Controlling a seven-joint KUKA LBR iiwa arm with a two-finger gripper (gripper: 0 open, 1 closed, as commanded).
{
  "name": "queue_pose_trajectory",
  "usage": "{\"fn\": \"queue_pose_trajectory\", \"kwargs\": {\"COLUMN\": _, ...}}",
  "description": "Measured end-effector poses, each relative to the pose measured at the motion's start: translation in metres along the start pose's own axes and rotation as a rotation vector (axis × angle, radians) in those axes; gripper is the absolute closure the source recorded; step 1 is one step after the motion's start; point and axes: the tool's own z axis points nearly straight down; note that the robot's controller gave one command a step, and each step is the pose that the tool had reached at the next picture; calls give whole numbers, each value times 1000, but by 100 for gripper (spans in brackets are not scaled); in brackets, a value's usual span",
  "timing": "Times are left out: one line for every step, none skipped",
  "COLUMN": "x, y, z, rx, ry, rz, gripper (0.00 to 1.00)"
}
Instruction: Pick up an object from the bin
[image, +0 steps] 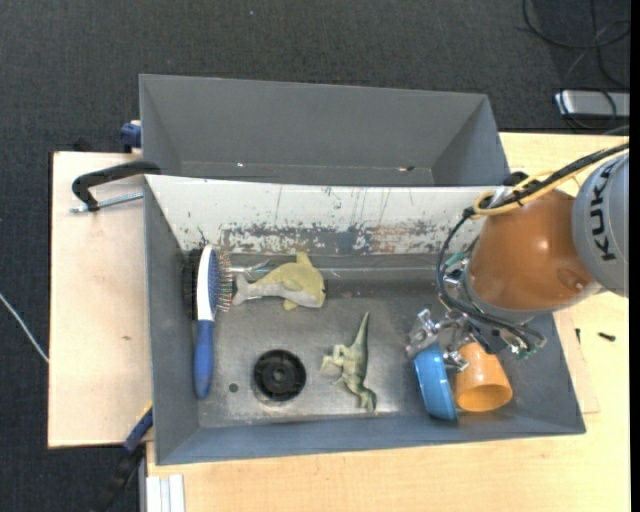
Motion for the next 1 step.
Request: {"fn": "queue_pose_trajectory", "kwargs": {"x": -6, "y": -7, "z": -152, "rx": -8, "ry": 8, "rz": -37, "gripper": 100}}
